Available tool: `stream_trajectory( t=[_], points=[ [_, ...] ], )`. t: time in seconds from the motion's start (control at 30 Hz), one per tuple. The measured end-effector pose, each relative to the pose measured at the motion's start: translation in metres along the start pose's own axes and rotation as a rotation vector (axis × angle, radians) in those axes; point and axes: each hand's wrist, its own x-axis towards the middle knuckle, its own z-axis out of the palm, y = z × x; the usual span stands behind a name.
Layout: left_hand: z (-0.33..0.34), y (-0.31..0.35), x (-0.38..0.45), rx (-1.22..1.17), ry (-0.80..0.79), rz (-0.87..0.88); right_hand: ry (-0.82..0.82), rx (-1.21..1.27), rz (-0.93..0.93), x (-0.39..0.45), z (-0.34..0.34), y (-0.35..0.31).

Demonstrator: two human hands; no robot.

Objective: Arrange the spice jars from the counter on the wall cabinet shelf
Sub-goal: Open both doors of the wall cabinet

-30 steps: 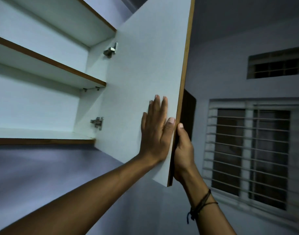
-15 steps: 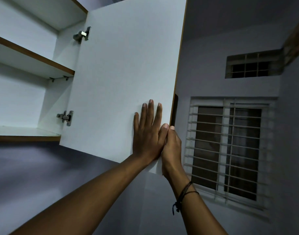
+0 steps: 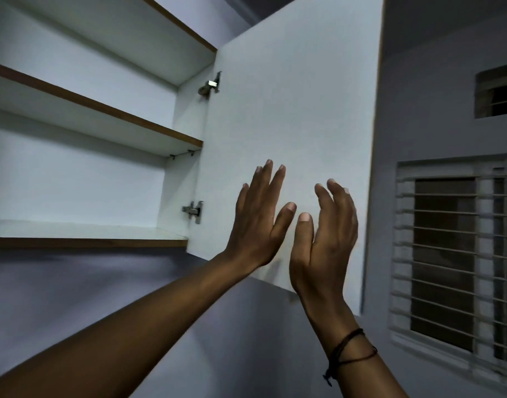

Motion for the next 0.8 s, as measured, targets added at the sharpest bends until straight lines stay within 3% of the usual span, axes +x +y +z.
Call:
stream_trajectory(
  t=[0.37,0.63,0.8],
  points=[
    [-0.223,-0.109,-0.034,0.584,0.103,-0.027,-0.267,0.38,-0.087,-0.028,0.156,-0.158],
    [-0.38,-0.158,-0.069,1.064,0.032,-0.18,-0.468,0.583,-0.017,-0.062,0.253,-0.265],
    [-0.438,-0.187,-0.092,1.187,-0.083,-0.318,-0.605,0.68,0.083,-0.085,0.299,-0.313]
  ],
)
